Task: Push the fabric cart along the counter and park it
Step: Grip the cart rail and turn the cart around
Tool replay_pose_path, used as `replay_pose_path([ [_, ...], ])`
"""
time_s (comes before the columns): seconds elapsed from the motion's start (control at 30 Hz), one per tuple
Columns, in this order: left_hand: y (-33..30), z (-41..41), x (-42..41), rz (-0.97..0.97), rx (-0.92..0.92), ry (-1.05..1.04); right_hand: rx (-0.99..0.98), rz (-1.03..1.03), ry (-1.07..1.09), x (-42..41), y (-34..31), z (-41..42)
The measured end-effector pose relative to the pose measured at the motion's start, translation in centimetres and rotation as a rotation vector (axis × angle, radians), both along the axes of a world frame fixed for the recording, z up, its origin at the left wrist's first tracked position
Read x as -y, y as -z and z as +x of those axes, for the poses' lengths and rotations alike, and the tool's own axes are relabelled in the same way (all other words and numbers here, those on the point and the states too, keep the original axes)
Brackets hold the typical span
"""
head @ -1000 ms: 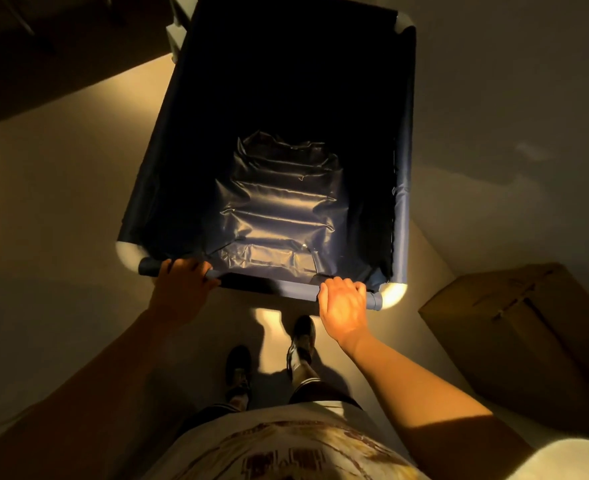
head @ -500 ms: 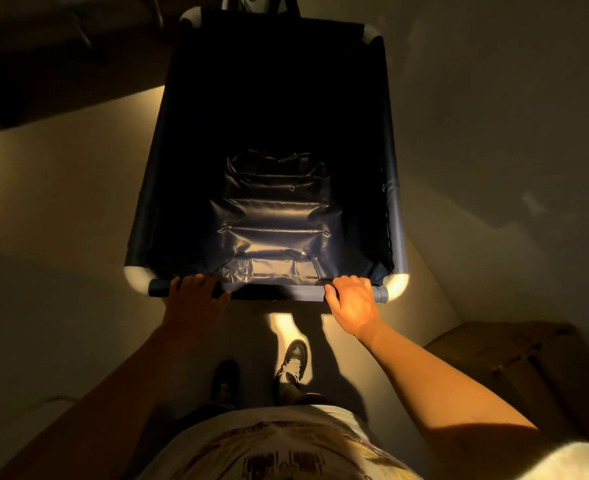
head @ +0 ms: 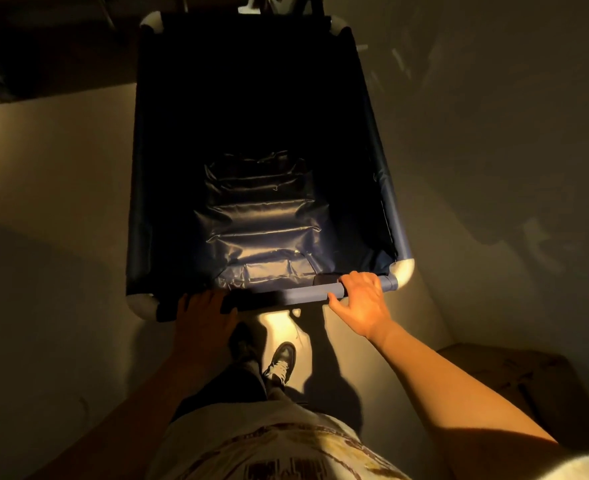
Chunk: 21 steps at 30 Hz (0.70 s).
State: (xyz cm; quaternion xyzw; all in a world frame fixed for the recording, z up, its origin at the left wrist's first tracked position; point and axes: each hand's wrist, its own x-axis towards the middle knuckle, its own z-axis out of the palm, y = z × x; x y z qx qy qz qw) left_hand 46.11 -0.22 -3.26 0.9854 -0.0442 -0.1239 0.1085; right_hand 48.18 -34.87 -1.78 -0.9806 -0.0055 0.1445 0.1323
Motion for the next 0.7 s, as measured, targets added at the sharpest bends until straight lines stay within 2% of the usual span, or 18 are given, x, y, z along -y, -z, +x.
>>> replay_pose_path([
  [0.1, 1.2, -0.8, 0.4, 0.013, -0.059, -0.061, -0.015, -0.046, -0.055, 0.6, 0.0, 0.3],
  [0.27, 1.3, -1.1, 1.2, -0.063, -0.041, -0.085, -0.034, -0.072, -0.118, 0.9, -0.4, 1.2],
  [0.43, 1.4, -0.2, 1.1, -0.027, -0.022, -0.029, -0.067, -0.124, -0.122, 0.1, -0.7, 3.0],
  [0.7, 0.2, 2.9, 1.0, -0.027, -0.028, -0.054, -0.127, -0.183, -0.116, -2.6, -1.4, 6.4],
])
